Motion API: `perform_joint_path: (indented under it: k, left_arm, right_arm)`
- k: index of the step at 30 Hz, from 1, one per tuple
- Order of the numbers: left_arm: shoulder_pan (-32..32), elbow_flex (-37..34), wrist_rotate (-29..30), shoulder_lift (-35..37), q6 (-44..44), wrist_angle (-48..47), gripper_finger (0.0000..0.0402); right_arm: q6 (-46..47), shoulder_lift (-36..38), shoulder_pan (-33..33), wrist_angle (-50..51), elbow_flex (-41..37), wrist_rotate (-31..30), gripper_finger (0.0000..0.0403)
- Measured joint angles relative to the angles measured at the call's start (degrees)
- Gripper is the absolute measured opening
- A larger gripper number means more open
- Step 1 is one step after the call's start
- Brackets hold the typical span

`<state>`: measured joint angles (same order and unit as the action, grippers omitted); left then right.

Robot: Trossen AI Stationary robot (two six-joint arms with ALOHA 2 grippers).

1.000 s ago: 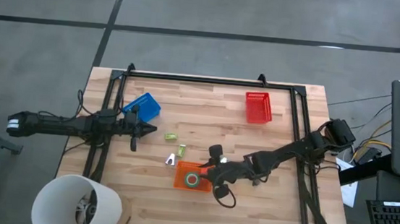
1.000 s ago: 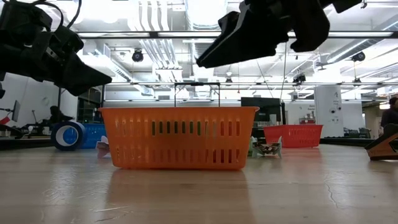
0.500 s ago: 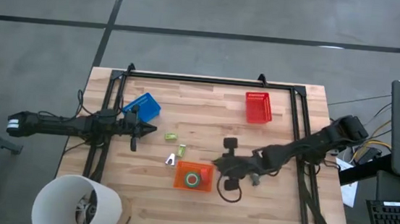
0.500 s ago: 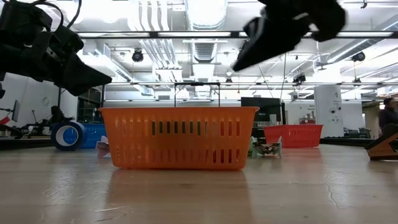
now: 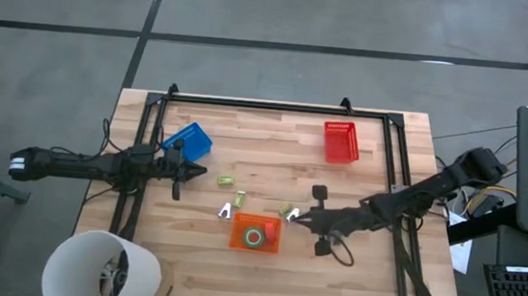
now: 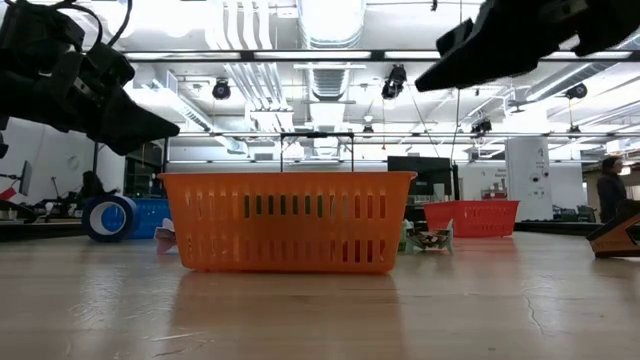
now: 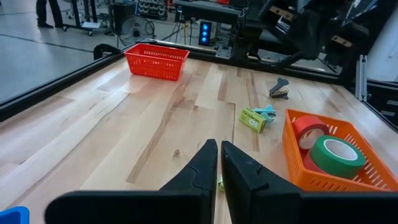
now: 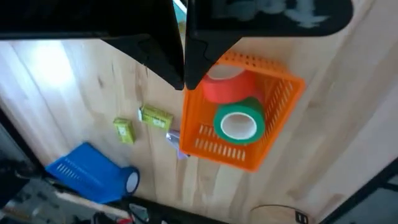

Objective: Pick and place Stapler, Stapler remover, tape
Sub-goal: Put the blue tape into the orange bin

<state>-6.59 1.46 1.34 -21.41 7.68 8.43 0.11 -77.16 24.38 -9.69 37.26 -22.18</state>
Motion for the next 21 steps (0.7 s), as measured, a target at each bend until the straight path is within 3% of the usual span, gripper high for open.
perform_joint_path:
  k: [17,21]
  left_arm:
    - [0.0,0.01,1.6,0.0,0.41,3.0,0.0023]
    - [0.04,-0.01,1.17,-0.02,13.36,3.68,0.0025]
  right_arm:
    - [-7.32,5.68,-0.39,-2.52,-2.02,0.15,0.0008]
    - [-7.62,7.37,-0.44,-2.63,-2.02,0.13,0.0008]
